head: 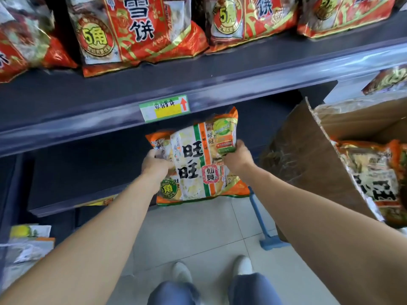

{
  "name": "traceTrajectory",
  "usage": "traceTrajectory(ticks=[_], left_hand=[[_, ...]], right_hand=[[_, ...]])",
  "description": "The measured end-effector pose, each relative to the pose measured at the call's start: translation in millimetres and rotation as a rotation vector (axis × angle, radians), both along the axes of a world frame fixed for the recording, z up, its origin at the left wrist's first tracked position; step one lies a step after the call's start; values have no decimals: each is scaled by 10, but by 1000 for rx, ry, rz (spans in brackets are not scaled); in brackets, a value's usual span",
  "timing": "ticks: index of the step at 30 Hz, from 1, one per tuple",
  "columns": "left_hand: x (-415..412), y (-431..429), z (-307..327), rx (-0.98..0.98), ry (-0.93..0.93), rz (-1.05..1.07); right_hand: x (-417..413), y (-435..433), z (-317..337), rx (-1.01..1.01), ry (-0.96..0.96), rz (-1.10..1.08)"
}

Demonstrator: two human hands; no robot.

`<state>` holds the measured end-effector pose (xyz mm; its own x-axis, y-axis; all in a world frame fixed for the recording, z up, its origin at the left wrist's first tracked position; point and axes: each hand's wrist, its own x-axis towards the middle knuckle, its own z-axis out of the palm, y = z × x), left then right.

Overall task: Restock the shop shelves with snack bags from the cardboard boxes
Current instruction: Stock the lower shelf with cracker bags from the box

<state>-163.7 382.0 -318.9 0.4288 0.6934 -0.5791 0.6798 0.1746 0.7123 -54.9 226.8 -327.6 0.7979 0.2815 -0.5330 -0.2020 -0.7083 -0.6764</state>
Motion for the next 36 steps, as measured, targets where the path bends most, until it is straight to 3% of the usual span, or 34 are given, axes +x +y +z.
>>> traceTrajectory(ticks=[4, 10, 23, 30, 36], left_hand=[[163, 126, -259, 82, -59, -91], [708, 260, -772, 189, -278, -148], [1568, 497, -1620, 312, -525, -203], [1882, 605, -1890, 415, -610, -191], [1979, 701, -1940, 455, -634, -158]], right_hand=[[194, 119, -282, 103, -79, -190], [784, 285, -778, 324, -284, -297], [1711, 536, -1594, 449, -545, -318], [1950, 588, -1784, 476, -609, -335], [2112, 664, -1828, 247, -651, -314]])
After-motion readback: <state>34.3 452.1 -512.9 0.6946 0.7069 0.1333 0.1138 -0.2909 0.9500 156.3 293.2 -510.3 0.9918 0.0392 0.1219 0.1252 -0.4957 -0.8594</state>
